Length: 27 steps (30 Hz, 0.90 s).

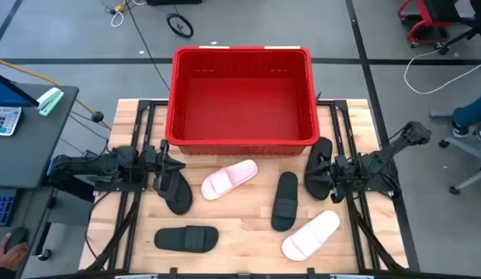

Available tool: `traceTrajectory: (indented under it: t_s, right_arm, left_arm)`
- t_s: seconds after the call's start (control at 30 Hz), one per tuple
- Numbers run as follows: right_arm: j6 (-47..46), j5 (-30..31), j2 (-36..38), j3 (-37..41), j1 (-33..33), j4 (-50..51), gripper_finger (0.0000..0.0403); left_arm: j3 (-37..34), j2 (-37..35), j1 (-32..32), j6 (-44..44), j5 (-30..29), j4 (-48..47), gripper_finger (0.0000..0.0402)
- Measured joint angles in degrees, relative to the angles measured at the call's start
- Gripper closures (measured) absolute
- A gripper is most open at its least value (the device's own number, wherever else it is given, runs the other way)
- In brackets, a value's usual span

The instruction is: Pick and place slides into bin

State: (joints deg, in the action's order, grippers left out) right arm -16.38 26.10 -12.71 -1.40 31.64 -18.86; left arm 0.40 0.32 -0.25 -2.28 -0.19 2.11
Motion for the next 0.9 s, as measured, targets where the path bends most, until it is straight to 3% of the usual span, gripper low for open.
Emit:
traceTrajectory:
  t_s: [0.9]
  right_arm:
    - [0.00,-0.01,0.01,0.01,-0.01,0.00,0.0277]
  left_arm:
    - [-0.01,0.00,0.00,0.00,0.00,0.00,0.0364]
